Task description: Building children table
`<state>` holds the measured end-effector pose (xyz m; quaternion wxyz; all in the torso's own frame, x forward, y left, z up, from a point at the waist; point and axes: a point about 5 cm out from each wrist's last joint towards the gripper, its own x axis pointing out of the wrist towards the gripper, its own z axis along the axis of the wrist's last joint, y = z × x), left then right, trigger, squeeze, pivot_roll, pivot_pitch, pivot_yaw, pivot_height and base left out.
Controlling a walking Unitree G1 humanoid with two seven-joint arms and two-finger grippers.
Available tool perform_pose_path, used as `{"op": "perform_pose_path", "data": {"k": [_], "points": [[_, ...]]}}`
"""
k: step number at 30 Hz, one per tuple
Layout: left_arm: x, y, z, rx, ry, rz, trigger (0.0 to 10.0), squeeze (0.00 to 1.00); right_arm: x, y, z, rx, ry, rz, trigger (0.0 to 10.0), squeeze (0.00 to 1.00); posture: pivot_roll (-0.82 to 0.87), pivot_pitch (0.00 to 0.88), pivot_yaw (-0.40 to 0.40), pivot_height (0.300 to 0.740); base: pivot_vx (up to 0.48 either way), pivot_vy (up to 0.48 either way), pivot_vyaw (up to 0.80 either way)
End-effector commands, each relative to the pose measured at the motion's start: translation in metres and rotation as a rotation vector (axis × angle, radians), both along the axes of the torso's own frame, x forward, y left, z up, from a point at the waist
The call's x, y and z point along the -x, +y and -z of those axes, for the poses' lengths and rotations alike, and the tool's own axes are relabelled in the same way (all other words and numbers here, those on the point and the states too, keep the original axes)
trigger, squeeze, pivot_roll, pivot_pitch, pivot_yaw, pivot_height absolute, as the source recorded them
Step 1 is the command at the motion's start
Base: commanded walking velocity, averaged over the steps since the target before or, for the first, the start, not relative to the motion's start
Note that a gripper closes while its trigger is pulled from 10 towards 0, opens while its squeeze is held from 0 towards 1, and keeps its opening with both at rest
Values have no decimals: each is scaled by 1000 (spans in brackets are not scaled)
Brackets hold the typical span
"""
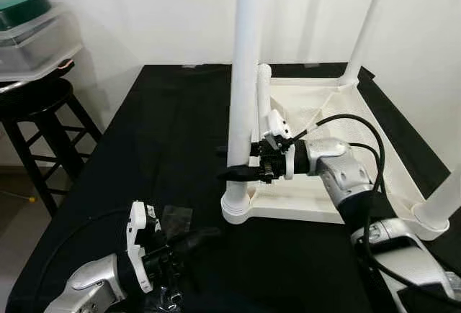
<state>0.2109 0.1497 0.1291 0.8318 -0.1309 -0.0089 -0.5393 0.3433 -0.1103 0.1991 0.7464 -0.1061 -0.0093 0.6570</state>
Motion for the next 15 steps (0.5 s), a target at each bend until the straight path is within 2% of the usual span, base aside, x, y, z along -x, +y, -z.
{"op": "perform_pose_path", "data": {"k": [1,4,5,6,7,8,9,13,15], "points": [[2,-1,-1,-4,1,7,10000,0,5,4,16,61,4,14,0,0,16,56,-6,740,0,0,0],[2,-1,-1,-3,1,7,10000,0,8,5,21,64,-8,66,0,0,16,56,-6,740,0,0,0],[2,0,-1,-3,0,7,10000,0,9,19,41,20,51,391,0,0,2,62,-20,740,0,0,0],[2,0,-1,-3,0,7,10000,0,9,19,41,20,51,391,0,0,2,62,-20,740,0,0,0],[1,2,-2,-3,-1,7,10000,0,21,27,60,15,108,616,0,0,6,77,-6,740,0,0,0],[1,2,-2,-3,-1,7,10000,0,21,27,60,15,108,616,0,0,6,77,-6,740,0,0,0],[0,3,-2,-7,-1,7,10000,0,28,31,63,-5,126,738,0,0,-15,54,20,740,0,0,0],[-1,3,-2,-8,-1,6,10000,0,33,34,65,-15,150,768,0,0,-12,56,22,740,0,0,0],[-3,3,-1,-11,0,11,10000,0,35,39,65,0,138,694,0,0,-5,51,9,740,0,0,0]]}}
